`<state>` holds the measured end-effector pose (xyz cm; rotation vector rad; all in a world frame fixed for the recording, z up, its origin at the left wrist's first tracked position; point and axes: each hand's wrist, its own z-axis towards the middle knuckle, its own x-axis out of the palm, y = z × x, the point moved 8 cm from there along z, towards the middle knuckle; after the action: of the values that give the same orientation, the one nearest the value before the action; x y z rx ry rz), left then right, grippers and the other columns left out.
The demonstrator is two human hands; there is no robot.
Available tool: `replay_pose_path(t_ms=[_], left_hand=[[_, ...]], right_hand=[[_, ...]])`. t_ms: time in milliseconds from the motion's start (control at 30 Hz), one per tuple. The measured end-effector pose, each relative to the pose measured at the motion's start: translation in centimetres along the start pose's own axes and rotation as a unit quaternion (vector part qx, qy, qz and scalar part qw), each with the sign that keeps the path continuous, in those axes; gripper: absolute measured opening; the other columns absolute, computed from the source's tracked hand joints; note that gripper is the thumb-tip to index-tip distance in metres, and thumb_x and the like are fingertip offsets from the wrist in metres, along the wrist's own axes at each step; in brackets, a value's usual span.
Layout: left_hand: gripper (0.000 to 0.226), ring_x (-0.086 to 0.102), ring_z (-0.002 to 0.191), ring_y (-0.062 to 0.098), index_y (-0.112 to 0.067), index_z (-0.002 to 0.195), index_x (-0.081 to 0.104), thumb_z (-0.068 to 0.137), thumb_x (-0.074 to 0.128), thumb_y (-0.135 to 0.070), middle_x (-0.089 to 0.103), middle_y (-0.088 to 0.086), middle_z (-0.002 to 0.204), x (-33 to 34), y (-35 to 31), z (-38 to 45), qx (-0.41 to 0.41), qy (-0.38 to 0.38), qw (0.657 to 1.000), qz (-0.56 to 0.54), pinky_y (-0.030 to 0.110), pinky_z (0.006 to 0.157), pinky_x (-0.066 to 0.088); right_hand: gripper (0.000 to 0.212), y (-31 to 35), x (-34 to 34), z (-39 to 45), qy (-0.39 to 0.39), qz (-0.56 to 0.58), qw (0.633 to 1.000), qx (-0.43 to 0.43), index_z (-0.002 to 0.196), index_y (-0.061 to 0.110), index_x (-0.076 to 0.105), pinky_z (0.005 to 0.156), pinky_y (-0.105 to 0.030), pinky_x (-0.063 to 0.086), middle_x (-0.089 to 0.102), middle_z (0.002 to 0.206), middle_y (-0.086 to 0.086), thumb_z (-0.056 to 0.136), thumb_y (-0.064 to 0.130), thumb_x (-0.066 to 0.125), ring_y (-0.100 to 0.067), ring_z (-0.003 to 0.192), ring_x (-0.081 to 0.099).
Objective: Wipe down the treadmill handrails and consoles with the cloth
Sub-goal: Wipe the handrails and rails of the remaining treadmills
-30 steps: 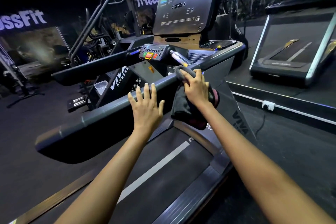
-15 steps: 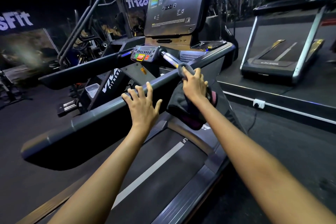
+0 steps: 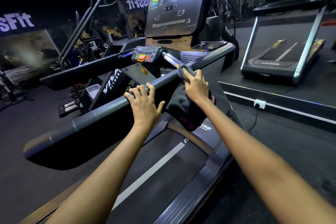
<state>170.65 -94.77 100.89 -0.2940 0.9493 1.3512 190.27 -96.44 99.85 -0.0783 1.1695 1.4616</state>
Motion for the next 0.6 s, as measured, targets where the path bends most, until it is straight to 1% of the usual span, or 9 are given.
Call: replay_pose_path(t_ms=[100, 167, 233, 300, 400, 433, 500, 567, 600], left_hand=[[0.081, 0.043, 0.116, 0.038, -0.009, 0.141, 0.027, 0.085, 0.039, -0.067, 0.042, 0.019, 0.132, -0.3, 0.2, -0.1, 0.028, 0.010, 1.000, -0.007, 0.055, 0.101, 0.032], [0.084, 0.041, 0.118, 0.037, -0.010, 0.144, 0.024, 0.084, 0.042, -0.066, 0.039, 0.018, 0.135, -0.4, 0.6, -0.2, 0.046, 0.019, 0.998, -0.031, 0.054, 0.102, 0.029], [0.085, 0.039, 0.119, 0.037, -0.011, 0.146, 0.023, 0.083, 0.047, -0.063, 0.039, 0.018, 0.136, -0.6, 1.0, -0.2, 0.061, 0.022, 0.996, -0.056, 0.053, 0.103, 0.027], [0.085, 0.036, 0.121, 0.037, -0.014, 0.149, 0.019, 0.083, 0.049, -0.059, 0.036, 0.017, 0.138, -0.7, 1.3, -0.2, 0.074, 0.035, 0.994, -0.076, 0.052, 0.104, 0.026], [0.086, 0.035, 0.121, 0.035, -0.018, 0.150, 0.017, 0.082, 0.052, -0.056, 0.035, 0.014, 0.140, -0.8, 1.8, -0.5, 0.091, 0.042, 0.990, -0.094, 0.048, 0.103, 0.026], [0.086, 0.036, 0.121, 0.035, -0.019, 0.151, 0.017, 0.081, 0.053, -0.055, 0.035, 0.013, 0.142, -0.9, 2.1, -0.6, 0.100, 0.038, 0.989, -0.097, 0.046, 0.103, 0.026], [0.088, 0.035, 0.125, 0.035, -0.019, 0.151, 0.016, 0.080, 0.055, -0.053, 0.031, 0.013, 0.148, -0.8, 2.7, -1.0, 0.123, 0.040, 0.986, -0.102, 0.043, 0.105, 0.024], [0.091, 0.032, 0.130, 0.036, -0.017, 0.151, 0.014, 0.079, 0.057, -0.052, 0.026, 0.014, 0.153, -0.6, 2.8, -1.2, 0.144, 0.048, 0.983, -0.104, 0.042, 0.109, 0.021], [0.091, 0.030, 0.132, 0.036, -0.016, 0.151, 0.013, 0.079, 0.057, -0.051, 0.024, 0.014, 0.154, -0.6, 2.8, -1.3, 0.149, 0.052, 0.982, -0.105, 0.041, 0.111, 0.019]], right_hand=[[0.046, -0.7, -0.8, 1.7, -0.003, 0.012, 0.998, 0.058, 0.139, 0.033, 0.042, 0.103, -0.049, 0.029, 0.039, 0.125, -0.012, 0.095, 0.021, 0.046, -0.032, 0.118, 0.042], [0.046, 0.2, -0.7, 1.1, -0.015, 0.003, 0.998, 0.069, 0.139, 0.033, 0.043, 0.104, -0.049, 0.027, 0.039, 0.127, -0.012, 0.095, 0.022, 0.046, -0.031, 0.119, 0.041], [0.047, 1.9, 0.1, -0.5, -0.022, 0.011, 0.999, 0.037, 0.138, 0.034, 0.043, 0.101, -0.049, 0.028, 0.040, 0.124, -0.012, 0.094, 0.021, 0.047, -0.031, 0.116, 0.042], [0.049, 3.3, 1.0, -2.3, -0.027, 0.027, 0.999, -0.022, 0.139, 0.034, 0.042, 0.096, -0.046, 0.032, 0.041, 0.119, -0.012, 0.092, 0.020, 0.048, -0.030, 0.111, 0.044], [0.050, 3.0, 1.3, -2.8, -0.026, 0.082, 0.994, -0.069, 0.138, 0.032, 0.044, 0.091, -0.042, 0.037, 0.043, 0.114, -0.012, 0.091, 0.018, 0.052, -0.031, 0.105, 0.049], [0.049, 2.6, 1.3, -2.5, -0.027, 0.098, 0.993, -0.062, 0.138, 0.031, 0.045, 0.091, -0.042, 0.038, 0.043, 0.113, -0.012, 0.091, 0.019, 0.052, -0.032, 0.104, 0.051], [0.048, 2.1, 1.3, -2.1, -0.040, 0.117, 0.992, -0.008, 0.138, 0.032, 0.045, 0.094, -0.042, 0.037, 0.043, 0.114, -0.011, 0.091, 0.021, 0.052, -0.031, 0.104, 0.052], [0.049, 2.6, 1.7, -2.9, -0.066, 0.113, 0.990, 0.050, 0.139, 0.031, 0.044, 0.095, -0.044, 0.035, 0.043, 0.116, -0.011, 0.091, 0.022, 0.052, -0.031, 0.106, 0.051], [0.050, 3.3, 1.9, -3.7, -0.079, 0.105, 0.990, 0.056, 0.139, 0.031, 0.043, 0.094, -0.045, 0.035, 0.043, 0.117, -0.011, 0.090, 0.022, 0.053, -0.032, 0.108, 0.049]])
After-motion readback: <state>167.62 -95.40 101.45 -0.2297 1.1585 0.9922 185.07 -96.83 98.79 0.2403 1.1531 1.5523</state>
